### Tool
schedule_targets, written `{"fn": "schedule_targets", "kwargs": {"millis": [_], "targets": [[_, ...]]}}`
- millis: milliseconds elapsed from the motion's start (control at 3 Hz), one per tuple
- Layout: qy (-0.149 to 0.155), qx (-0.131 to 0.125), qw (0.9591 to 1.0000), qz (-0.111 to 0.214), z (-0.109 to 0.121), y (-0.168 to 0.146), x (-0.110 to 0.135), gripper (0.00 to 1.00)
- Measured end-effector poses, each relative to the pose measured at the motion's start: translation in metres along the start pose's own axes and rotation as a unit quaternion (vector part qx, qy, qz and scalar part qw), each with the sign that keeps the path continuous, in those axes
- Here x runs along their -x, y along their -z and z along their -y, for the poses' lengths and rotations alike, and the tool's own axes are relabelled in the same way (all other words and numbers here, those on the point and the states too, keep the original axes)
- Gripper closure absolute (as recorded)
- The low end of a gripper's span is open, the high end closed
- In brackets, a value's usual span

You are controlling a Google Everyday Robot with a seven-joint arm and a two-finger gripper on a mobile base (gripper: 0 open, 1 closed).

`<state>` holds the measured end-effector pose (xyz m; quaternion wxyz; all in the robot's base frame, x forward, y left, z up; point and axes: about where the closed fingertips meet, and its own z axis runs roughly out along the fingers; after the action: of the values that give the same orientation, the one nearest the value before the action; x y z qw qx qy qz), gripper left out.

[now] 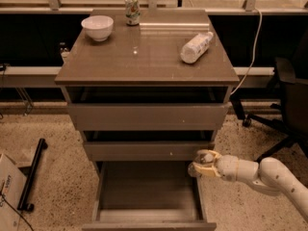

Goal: Pick water bottle from bottom drawer and place on counter

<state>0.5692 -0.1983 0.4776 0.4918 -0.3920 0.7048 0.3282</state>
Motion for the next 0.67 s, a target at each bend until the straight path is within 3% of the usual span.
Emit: {"fn": "schedule_targets", "kwargs": {"millis": [333, 667], "targets": [[0.096, 0.044, 0.9941, 0.023, -0.015, 0.044, 0.069, 1.0], [0.2, 0.104, 0.9737, 0.033, -0.049, 0.081, 0.142, 1.0]]}}
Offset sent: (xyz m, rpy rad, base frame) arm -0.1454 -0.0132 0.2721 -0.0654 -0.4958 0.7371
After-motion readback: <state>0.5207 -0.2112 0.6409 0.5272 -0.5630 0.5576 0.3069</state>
